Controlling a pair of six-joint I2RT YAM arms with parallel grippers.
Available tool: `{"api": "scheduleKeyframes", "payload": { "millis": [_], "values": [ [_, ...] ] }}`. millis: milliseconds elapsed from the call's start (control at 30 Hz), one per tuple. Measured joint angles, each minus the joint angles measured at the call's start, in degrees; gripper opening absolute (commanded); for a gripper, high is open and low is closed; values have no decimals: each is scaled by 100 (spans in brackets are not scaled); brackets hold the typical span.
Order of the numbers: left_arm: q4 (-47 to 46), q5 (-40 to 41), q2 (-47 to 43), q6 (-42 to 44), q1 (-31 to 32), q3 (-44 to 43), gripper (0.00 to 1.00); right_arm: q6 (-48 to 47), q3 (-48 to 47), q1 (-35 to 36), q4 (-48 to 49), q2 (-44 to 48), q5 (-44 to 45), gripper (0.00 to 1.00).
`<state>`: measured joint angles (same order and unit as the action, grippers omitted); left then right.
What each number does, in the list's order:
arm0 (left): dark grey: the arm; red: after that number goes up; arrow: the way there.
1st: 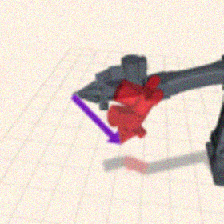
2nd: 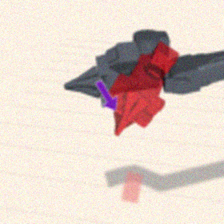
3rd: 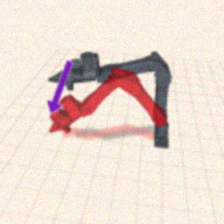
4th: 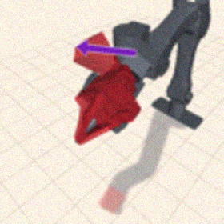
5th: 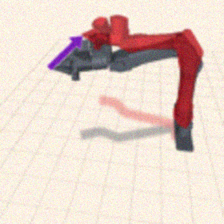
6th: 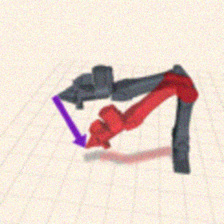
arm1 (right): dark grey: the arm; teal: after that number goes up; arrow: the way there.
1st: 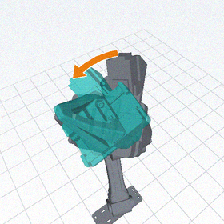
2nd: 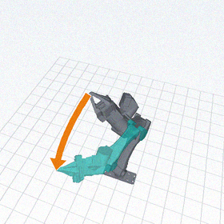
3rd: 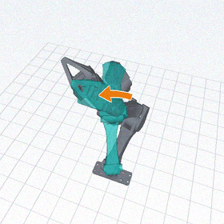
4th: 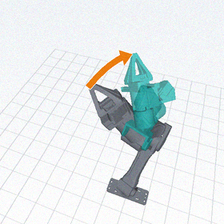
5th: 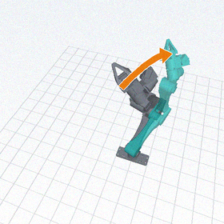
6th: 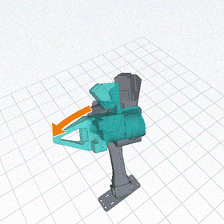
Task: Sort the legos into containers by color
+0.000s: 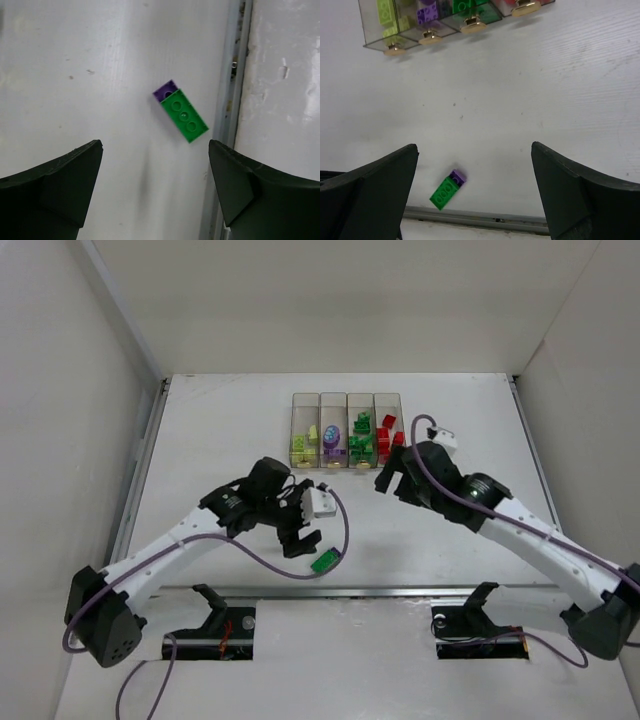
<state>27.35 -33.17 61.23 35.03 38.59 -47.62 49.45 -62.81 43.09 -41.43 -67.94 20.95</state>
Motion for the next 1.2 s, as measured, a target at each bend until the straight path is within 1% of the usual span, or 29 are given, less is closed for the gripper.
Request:
{"api": "scheduleKeyframes", "payload": {
  "millis": [100,133,167,333,400,600,700,767,900,1000,1067,1100,1200],
  "values": [
    [144,-44,535,-214,345,-284,85,234,278,0,-4,575,254,100],
    [184,-35,761,-310,413,-387,82,293,358,0,-22,706,293,100],
    [236,-20,1051,-428,474,-518,82,352,409,0,-50,782,321,100],
    [496,393,2699,-1010,1246,-1375,71,713,448,101,-376,863,503,100],
    [490,643,2990,-1200,1491,-1388,64,866,450,232,-529,962,562,100],
    [575,1314,2903,-1521,1537,-1209,62,1099,649,352,-527,1543,643,100],
    [511,1528,2903,-1609,1580,-1198,62,1147,688,350,-507,1596,678,100],
    [496,1609,2914,-1613,1687,-1174,62,1150,704,352,-487,1567,680,100],
    [444,1628,2957,-1657,1871,-1084,66,1141,706,350,-487,1458,693,100],
    [420,1626,2957,-1681,1882,-1054,66,1139,706,352,-479,1432,697,100],
    [382,1628,2959,-1727,1873,-1040,63,1128,706,350,-476,1414,697,100],
    [361,1633,2979,-1753,1871,-1036,57,1117,704,350,-472,1410,699,100],
    [284,1692,3091,-1799,1873,-1034,46,1071,706,350,-459,1405,699,100]
  ]
}}
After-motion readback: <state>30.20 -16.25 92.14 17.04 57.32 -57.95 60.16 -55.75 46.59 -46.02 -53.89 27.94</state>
